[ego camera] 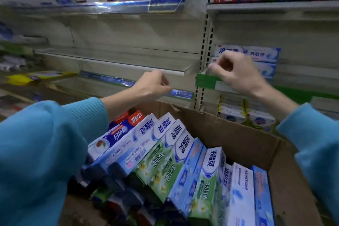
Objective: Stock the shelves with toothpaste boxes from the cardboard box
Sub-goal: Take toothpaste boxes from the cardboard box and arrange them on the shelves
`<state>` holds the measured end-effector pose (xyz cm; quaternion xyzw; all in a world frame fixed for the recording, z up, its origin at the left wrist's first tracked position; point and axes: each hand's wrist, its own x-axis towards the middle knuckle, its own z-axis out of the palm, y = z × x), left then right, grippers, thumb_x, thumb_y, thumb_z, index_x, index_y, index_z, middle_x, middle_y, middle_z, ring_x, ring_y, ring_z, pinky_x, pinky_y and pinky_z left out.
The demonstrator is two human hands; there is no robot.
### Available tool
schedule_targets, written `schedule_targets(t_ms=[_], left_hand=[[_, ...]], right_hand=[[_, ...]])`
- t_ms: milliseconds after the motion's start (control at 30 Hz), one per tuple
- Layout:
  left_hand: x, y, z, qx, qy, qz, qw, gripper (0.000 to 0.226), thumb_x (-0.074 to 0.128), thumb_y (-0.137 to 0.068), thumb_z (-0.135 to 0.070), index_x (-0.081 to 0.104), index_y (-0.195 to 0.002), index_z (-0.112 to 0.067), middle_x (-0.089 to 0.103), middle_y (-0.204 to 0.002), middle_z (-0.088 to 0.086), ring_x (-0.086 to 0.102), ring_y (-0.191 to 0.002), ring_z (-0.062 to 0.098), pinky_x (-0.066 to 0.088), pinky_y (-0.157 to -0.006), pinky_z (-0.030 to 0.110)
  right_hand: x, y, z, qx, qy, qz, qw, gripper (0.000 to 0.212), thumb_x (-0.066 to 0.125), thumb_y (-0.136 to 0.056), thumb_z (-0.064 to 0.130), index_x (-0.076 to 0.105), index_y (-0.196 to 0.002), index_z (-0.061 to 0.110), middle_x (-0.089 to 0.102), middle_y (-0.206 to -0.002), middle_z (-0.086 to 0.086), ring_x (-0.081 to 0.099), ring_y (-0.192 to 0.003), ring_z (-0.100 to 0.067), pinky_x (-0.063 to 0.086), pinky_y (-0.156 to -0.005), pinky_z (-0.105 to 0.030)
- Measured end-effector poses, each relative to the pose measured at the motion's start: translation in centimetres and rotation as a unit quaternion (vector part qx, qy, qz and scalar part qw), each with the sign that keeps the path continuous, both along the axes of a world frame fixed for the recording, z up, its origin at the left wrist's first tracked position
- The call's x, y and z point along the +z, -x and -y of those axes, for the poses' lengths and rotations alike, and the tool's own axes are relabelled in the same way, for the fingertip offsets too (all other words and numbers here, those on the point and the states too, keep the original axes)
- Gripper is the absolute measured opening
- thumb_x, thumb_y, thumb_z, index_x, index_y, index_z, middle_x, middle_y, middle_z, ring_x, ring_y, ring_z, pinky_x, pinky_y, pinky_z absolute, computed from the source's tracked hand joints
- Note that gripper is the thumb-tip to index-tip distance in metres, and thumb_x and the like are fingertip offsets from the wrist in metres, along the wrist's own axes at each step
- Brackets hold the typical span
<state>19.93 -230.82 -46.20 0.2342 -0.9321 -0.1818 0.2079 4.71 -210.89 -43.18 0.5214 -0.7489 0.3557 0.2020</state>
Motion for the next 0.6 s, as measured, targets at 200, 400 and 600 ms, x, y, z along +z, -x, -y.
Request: schedule_targets(t_ms=[200,400,600], left_hand=[[-2.6,-1.9,0.5,-0.05,-0.031,0.109,0.992,0.02,0.067,-0.094,-0.028,0.075,-0.104,-0.013,0.076,-0.096,0.004,0.073,-0.09,0.02,0.06,-0.083,0.035],[-3.5,-2.5,1.0,-0.115,-0.06,0.165,0.978,0.025,0.063,-0.097,-0.038,0.076,-0.111,-0.021,0.075,-0.099,-0.005,0.069,-0.091,0.011,0.053,-0.077,0.027],[-2.9,-2.8,1.2,-0.153,-0.088,0.237,0.955,0.034,0.071,-0.088,-0.051,0.072,-0.11,-0.025,0.077,-0.096,-0.011,0.073,-0.088,0.007,0.056,-0.085,0.032]], right_hand=[[-4.0,-5.9,4.4,0.091,-0.217,0.002,0.972,0.024,0.067,-0.09,0.044,0.068,-0.089,0.02,0.067,-0.082,0.006,0.061,-0.074,-0.01,0.047,-0.064,-0.026],[-6.4,-6.5,5.9,0.096,-0.329,-0.015,0.939,0.025,0.063,-0.093,0.037,0.072,-0.109,0.019,0.072,-0.102,0.003,0.063,-0.089,-0.011,0.049,-0.076,-0.028],[-6.6,-5.7,5.9,0.095,-0.315,0.005,0.944,0.02,0.063,-0.091,0.02,0.075,-0.107,0.019,0.073,-0.105,0.004,0.065,-0.094,-0.01,0.053,-0.085,-0.029]])
